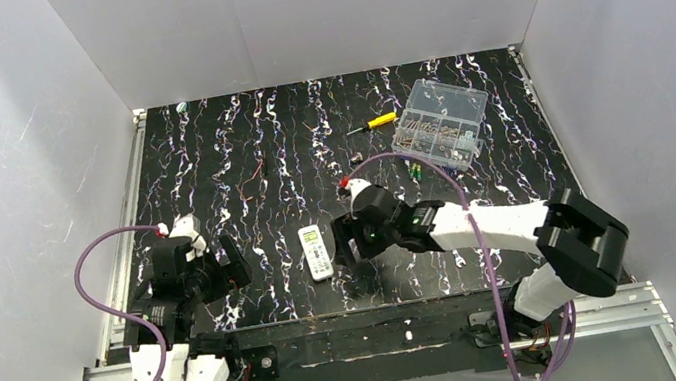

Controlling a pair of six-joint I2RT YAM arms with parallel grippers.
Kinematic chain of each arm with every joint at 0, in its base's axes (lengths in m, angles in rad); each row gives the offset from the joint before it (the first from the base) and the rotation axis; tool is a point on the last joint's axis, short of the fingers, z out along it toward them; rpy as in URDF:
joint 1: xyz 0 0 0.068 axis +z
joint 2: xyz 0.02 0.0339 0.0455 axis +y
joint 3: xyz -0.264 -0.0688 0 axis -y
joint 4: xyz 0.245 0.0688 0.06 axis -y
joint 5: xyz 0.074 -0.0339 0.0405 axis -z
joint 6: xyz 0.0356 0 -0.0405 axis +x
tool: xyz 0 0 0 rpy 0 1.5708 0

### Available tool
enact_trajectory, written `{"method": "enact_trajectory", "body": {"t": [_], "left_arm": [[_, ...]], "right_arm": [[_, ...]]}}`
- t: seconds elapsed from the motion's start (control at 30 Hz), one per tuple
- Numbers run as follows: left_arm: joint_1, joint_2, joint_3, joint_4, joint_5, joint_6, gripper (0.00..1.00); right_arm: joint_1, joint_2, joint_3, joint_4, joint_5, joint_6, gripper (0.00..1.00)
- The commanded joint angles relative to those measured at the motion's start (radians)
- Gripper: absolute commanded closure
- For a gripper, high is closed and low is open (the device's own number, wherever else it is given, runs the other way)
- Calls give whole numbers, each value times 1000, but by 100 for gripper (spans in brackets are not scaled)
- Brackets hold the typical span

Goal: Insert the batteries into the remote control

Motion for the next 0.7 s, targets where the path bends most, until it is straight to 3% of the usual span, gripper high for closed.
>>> {"method": "enact_trajectory", "body": {"t": [0.0, 0.67], "left_arm": [[0, 7, -8, -72, 36, 17, 1], [0, 26, -6, -74, 54, 19, 1]], "right_arm": [[48, 62, 89, 64, 30, 53, 18], [62, 294, 196, 121, 3, 143, 19]]}}
